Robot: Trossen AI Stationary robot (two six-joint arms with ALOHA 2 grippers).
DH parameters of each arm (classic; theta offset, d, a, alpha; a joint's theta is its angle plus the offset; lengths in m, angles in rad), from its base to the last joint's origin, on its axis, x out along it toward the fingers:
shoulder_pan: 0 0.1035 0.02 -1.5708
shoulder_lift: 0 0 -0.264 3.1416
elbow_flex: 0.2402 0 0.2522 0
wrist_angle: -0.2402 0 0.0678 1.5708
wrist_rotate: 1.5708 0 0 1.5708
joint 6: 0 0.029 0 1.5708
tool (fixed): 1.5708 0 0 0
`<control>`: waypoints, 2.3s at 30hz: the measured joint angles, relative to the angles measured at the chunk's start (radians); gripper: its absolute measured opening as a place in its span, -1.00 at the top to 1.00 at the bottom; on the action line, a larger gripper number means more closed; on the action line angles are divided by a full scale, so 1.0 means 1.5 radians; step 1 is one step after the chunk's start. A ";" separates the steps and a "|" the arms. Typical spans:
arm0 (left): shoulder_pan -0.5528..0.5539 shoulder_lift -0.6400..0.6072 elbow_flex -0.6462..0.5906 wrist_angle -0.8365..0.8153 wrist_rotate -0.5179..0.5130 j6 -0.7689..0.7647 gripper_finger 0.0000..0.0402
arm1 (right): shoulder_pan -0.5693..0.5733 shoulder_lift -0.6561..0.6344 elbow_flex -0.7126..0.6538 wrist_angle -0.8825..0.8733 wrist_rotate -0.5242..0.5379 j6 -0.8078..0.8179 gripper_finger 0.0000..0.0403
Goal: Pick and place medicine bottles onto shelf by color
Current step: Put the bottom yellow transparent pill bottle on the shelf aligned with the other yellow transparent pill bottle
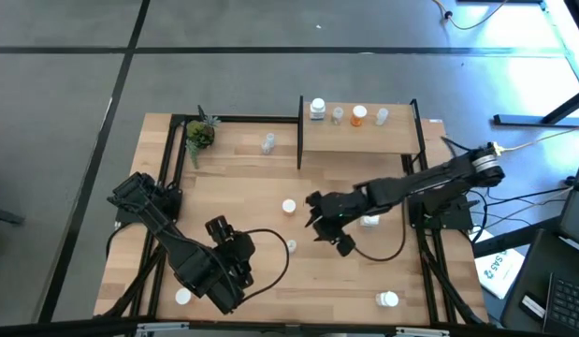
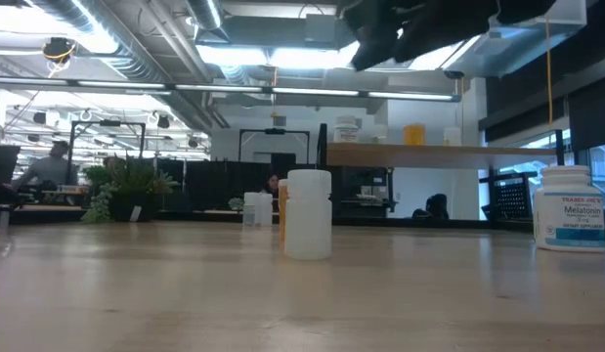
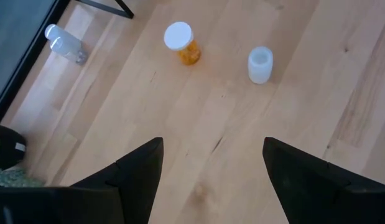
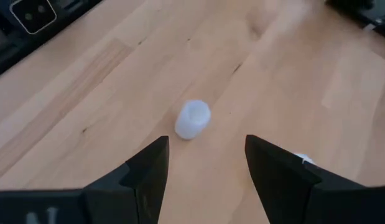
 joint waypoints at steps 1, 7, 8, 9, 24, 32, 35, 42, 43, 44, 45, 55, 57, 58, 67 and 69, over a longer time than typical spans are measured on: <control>0.000 0.000 0.000 0.000 0.001 0.000 -0.34 | 0.002 0.010 0.000 0.006 0.000 -0.001 -0.06; 0.000 0.000 0.000 0.000 0.008 0.000 -0.34 | 0.003 0.070 0.000 0.078 -0.006 -0.006 -0.06; 0.000 0.000 0.000 0.000 0.012 0.000 -0.34 | 0.002 0.080 0.000 0.085 -0.014 -0.008 -0.06; 0.000 0.000 0.000 0.000 0.015 0.000 -0.34 | 0.002 0.088 0.000 0.091 -0.024 -0.016 -0.06; 0.000 0.001 0.000 0.004 0.022 -0.001 -0.34 | 0.007 0.191 0.000 0.217 -0.053 -0.038 -0.06; 0.000 0.001 0.000 0.009 0.024 -0.015 -0.34 | 0.006 0.217 0.000 0.226 -0.052 -0.073 -0.06; 0.000 0.001 0.000 0.009 0.024 -0.016 -0.34 | 0.006 0.218 0.000 0.235 -0.038 -0.086 -0.06; 0.000 0.001 0.000 0.011 0.036 -0.017 -0.34 | 0.003 0.219 0.000 0.238 -0.023 -0.088 -0.06; 0.000 0.001 0.000 0.011 0.036 -0.017 -0.34 | 0.002 0.219 0.000 0.234 -0.023 -0.087 -0.06; 0.000 0.001 0.000 0.011 0.036 -0.017 -0.34 | 0.002 0.219 0.000 0.232 -0.022 -0.087 -0.06; 0.000 0.001 0.000 0.011 0.036 -0.017 -0.34 | 0.001 0.219 0.000 0.233 -0.022 -0.088 -0.06; 0.000 0.001 0.000 0.011 0.036 -0.017 -0.34 | 0.000 0.237 0.000 0.227 -0.023 -0.092 -0.06; 0.000 0.001 0.000 0.012 0.036 -0.017 -0.34 | 0.000 0.242 0.000 0.226 -0.023 -0.100 -0.06; 0.000 0.001 0.000 0.012 0.036 -0.017 -0.34 | 0.000 0.245 0.000 0.229 -0.023 -0.104 -0.06; 0.000 0.001 0.000 0.014 0.036 -0.017 -0.34 | 0.000 0.251 0.000 0.240 -0.023 -0.106 -0.06; 0.000 0.001 0.000 0.014 0.036 -0.017 -0.34 | 0.000 0.251 0.000 0.240 -0.023 -0.106 -0.06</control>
